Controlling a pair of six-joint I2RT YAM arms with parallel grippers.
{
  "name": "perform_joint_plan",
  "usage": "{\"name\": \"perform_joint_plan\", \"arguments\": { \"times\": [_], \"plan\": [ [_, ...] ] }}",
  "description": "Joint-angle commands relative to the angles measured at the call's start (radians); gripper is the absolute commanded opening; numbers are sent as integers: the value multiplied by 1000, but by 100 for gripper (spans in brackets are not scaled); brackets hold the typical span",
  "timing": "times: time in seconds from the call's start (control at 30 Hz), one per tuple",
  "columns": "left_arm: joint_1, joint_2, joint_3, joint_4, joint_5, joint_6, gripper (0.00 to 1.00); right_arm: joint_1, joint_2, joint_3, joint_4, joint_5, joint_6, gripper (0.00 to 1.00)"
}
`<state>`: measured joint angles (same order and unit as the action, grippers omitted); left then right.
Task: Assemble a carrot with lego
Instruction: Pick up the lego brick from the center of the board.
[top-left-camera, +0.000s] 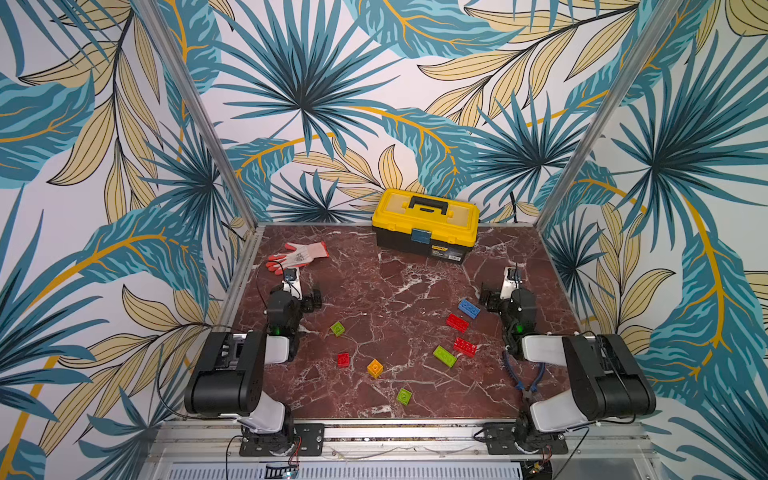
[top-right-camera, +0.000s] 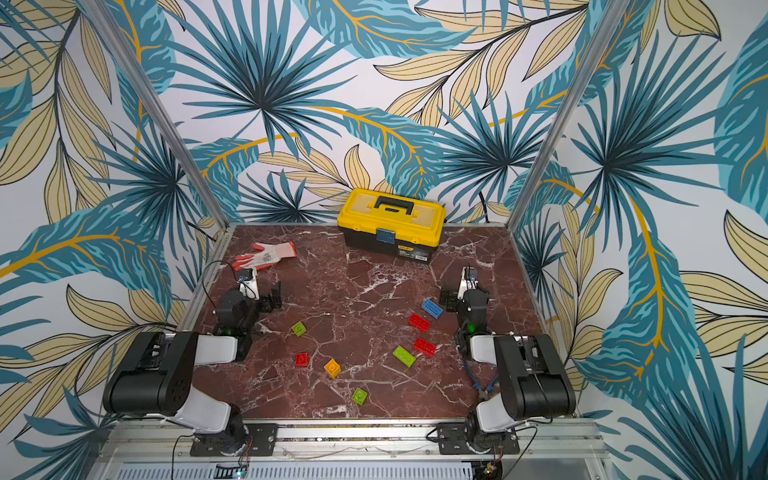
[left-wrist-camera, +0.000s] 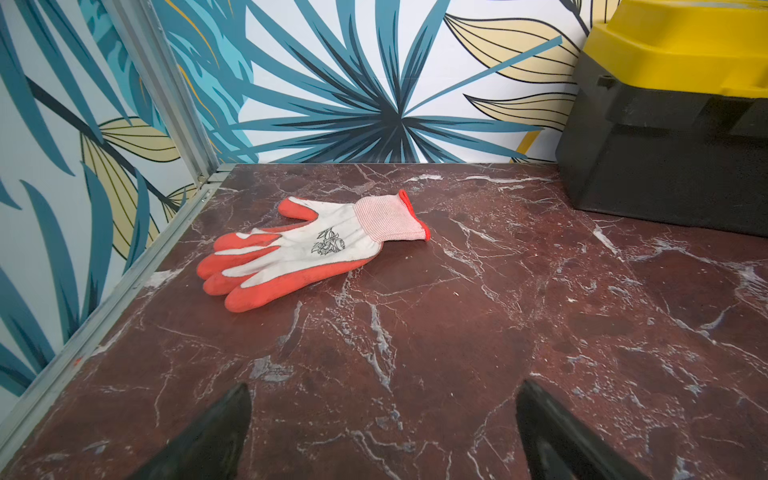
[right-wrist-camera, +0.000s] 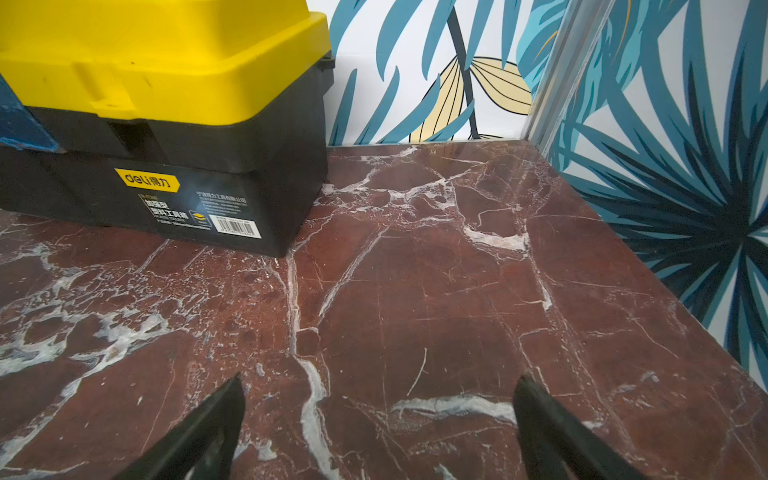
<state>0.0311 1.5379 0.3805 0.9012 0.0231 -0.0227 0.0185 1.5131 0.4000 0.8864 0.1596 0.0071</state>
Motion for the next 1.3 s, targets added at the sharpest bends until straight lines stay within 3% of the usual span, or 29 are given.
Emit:
{"name": "perform_joint_plan", "arguments": {
  "times": [0.0, 0.57, 0.7, 0.8, 0.93, 1.03, 1.13, 1.27],
  "plan": [
    [9, 12, 1, 21, 5, 9, 100, -1, 2, -10, 20, -6, -6, 100],
    [26, 9, 1, 23, 0, -18, 99, -2, 2, -9, 20, 0, -3, 100],
    [26, -12, 13, -3, -33, -30, 99, -1, -45, 18, -67, -4, -5, 99],
    [26, -106, 44, -130, -74, -44, 100, -2, -88, 26, -114, -40, -18, 100],
    [10, -276, 84, -317, -239, -138, 99, 6, -216, 33, -227, -26, -18, 100],
    [12, -392, 248, -740, -289, -326, 99, 11, -332, 99, -438, -31, 111, 100],
    [10, -403, 428, -1109, -209, -436, 100, 44, -363, 270, -819, -105, 254, 100],
    [6, -502, 404, -1201, -100, -517, 99, 210, -390, 337, -1007, -54, 276, 100]
  ]
}}
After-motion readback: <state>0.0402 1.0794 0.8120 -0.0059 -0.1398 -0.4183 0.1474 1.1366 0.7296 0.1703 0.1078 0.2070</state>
